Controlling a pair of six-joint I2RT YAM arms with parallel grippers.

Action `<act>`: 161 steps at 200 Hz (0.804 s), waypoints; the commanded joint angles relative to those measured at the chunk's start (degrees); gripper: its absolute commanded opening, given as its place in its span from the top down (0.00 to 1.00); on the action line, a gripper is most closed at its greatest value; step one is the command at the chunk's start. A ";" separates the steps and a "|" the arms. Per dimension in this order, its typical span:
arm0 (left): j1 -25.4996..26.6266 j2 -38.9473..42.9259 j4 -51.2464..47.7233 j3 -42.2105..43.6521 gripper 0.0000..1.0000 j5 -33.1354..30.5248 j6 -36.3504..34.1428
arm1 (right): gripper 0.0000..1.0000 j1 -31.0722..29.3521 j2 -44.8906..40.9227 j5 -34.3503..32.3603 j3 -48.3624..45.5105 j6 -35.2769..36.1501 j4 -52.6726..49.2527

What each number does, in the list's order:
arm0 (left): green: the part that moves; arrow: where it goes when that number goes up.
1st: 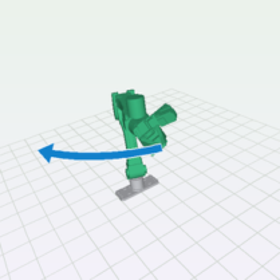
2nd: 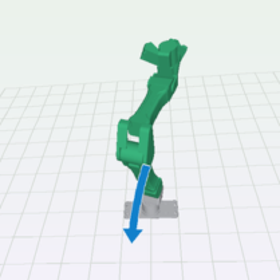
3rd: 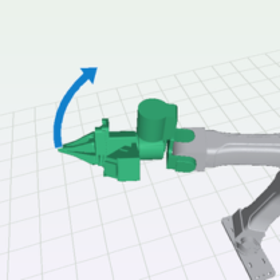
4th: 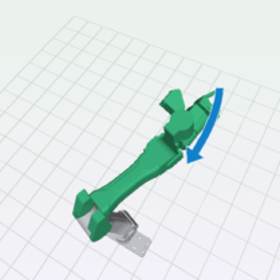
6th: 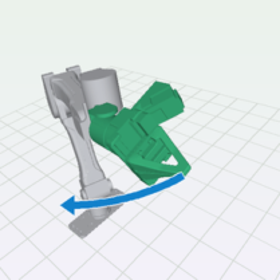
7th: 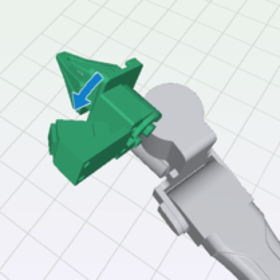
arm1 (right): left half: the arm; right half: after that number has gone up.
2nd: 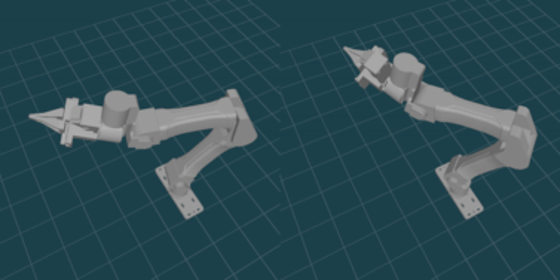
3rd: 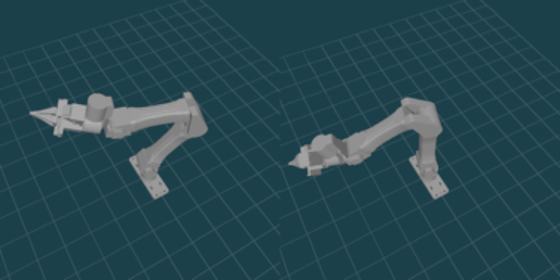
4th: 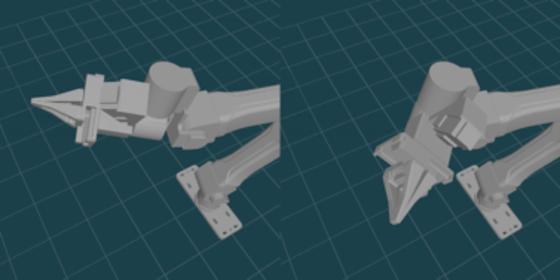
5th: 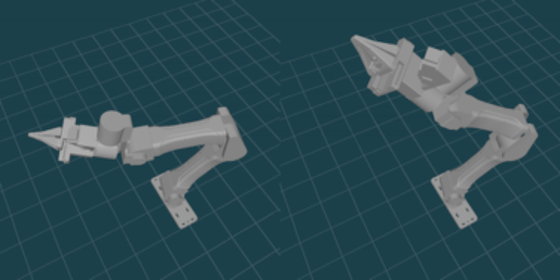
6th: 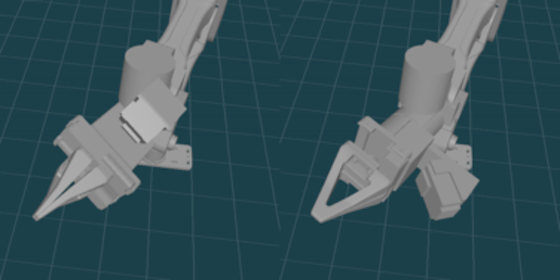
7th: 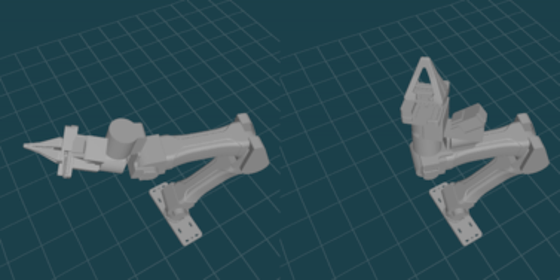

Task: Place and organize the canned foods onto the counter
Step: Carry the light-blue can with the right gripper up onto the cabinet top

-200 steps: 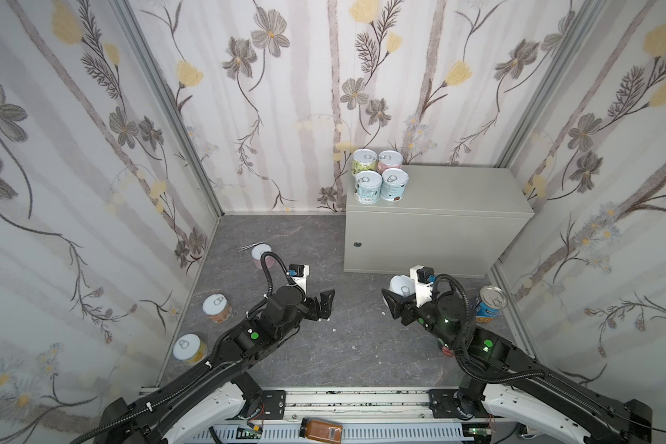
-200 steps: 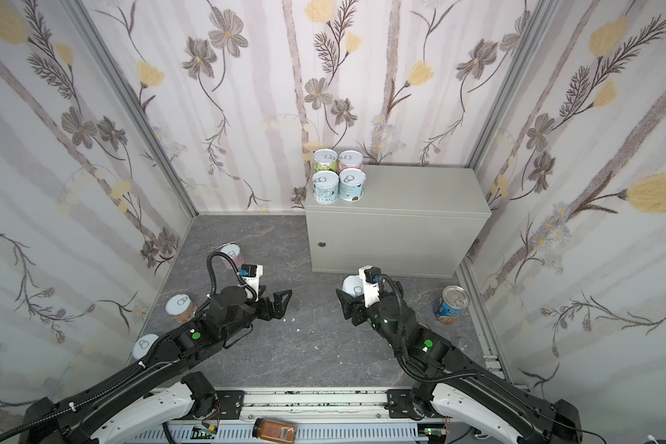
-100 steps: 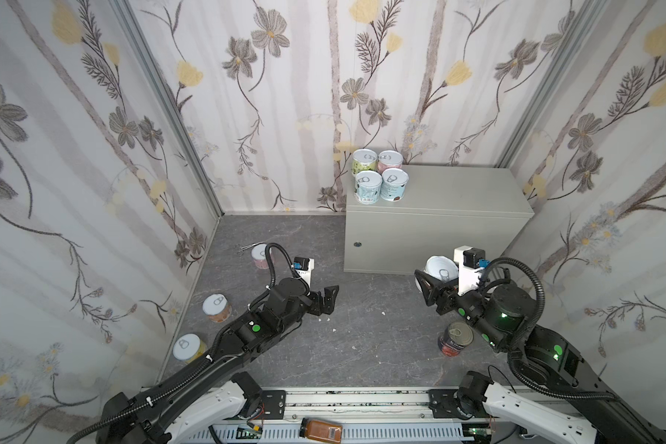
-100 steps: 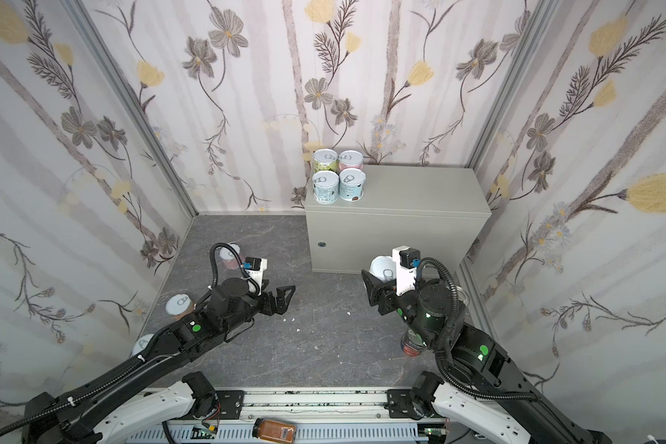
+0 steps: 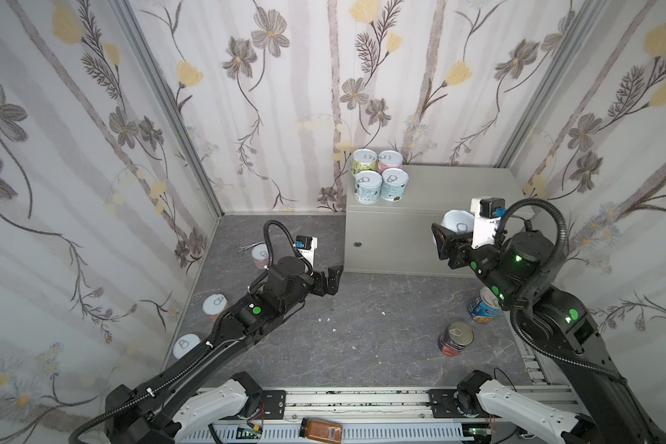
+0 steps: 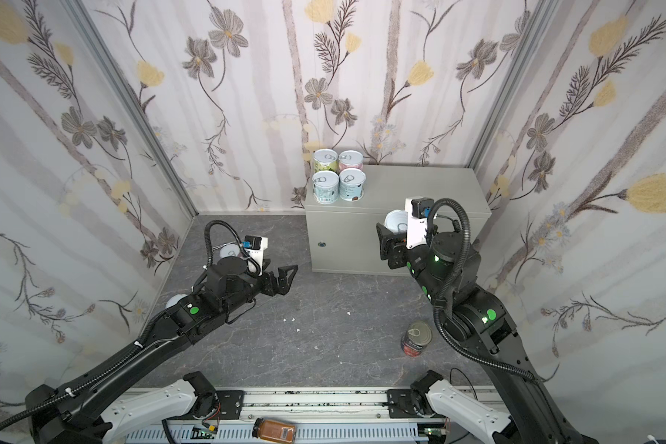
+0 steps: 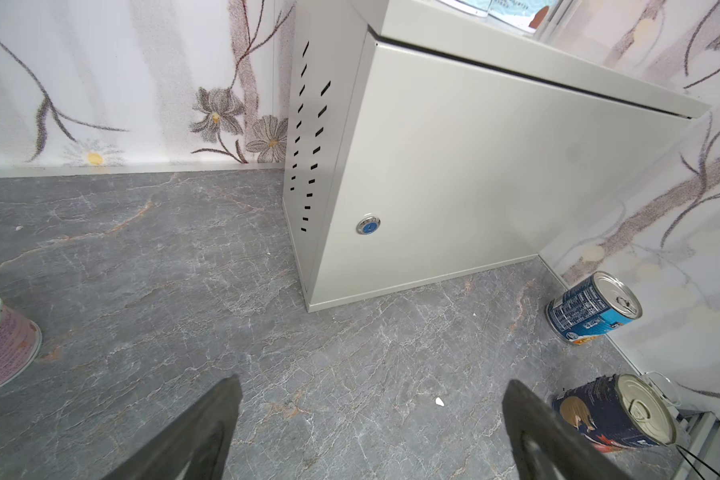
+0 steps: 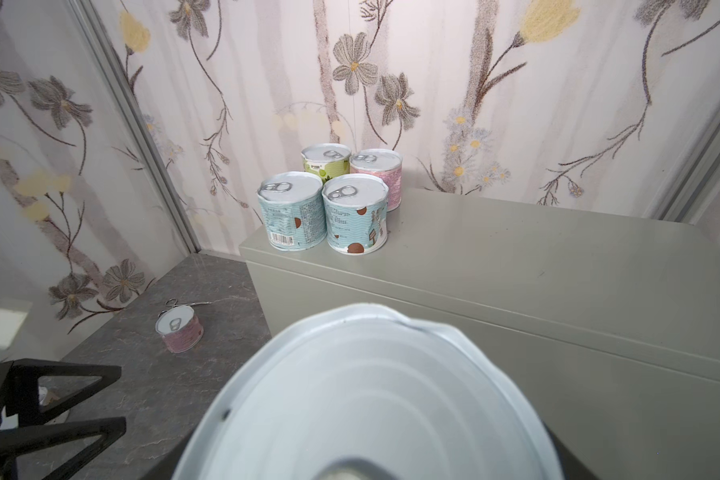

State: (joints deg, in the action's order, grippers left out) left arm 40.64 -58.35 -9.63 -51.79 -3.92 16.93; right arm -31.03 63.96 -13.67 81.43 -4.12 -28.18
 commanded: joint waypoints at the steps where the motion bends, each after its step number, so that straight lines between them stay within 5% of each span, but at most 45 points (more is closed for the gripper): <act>1: -0.71 -0.67 -0.30 -0.94 0.00 1.05 -1.33 | 0.38 4.40 4.00 9.04 3.54 1.14 4.64; 46: -1.91 -1.05 -0.15 0.71 0.00 1.47 -1.71 | 0.39 12.39 16.37 15.81 13.43 0.57 5.53; 161: -2.23 0.05 0.22 5.38 0.00 0.66 -1.63 | 0.40 17.67 44.33 14.70 35.98 0.32 8.93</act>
State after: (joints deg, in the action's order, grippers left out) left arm 38.57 -58.39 -10.48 -46.68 -2.83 15.42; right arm -14.59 105.58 1.54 114.24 -3.99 -24.64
